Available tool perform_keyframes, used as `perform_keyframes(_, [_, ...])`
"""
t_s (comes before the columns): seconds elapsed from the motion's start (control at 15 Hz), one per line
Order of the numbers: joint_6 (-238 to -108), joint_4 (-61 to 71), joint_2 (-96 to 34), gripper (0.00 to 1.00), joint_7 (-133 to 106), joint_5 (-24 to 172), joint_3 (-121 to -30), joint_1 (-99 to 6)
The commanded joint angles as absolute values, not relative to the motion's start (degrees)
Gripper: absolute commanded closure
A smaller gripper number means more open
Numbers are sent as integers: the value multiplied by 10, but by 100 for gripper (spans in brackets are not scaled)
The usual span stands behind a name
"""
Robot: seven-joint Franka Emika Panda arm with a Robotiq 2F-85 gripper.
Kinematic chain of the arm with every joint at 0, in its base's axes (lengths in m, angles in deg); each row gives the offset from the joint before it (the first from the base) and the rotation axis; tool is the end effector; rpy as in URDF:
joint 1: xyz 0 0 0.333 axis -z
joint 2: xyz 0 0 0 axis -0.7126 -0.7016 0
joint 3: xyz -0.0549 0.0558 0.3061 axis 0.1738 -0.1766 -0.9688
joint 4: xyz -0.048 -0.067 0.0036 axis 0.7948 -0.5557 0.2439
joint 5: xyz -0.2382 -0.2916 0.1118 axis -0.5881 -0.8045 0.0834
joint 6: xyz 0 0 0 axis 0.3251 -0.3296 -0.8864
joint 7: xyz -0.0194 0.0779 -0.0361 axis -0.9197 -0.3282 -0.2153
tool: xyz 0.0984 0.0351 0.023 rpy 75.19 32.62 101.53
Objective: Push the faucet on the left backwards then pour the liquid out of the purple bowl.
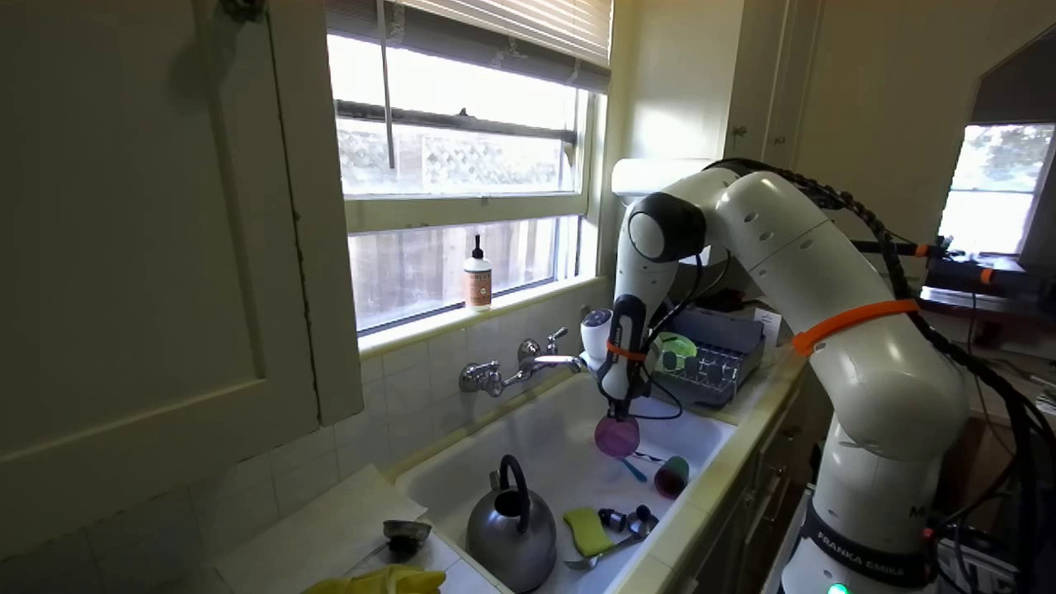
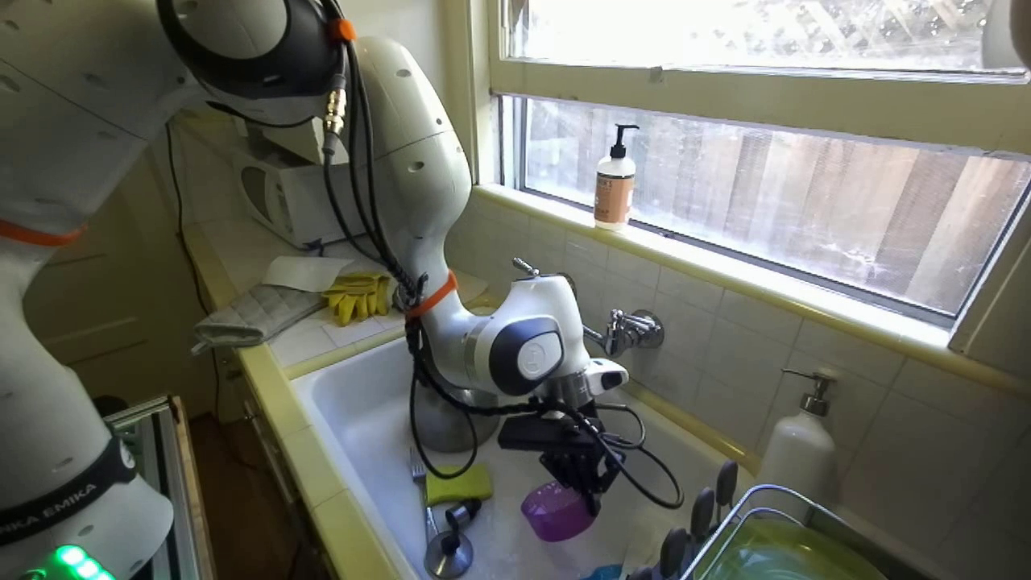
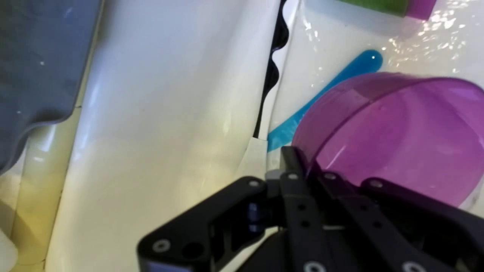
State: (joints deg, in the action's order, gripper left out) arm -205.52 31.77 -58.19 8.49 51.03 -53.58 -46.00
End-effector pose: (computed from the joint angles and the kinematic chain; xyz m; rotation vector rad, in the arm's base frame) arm 0.5244 -0.2326 0.0916 2.6528 0.5758 -0.1110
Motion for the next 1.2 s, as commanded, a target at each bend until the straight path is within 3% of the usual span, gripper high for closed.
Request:
perform_keyframes(0.0, [-2056, 337, -572, 99, 31, 453, -471, -530])
perform_keyframes(0.73, [-2009, 329, -615, 99, -147, 253, -302, -744])
perform_keyframes(1.13, [-1895, 319, -579, 99, -210, 115, -331, -733])
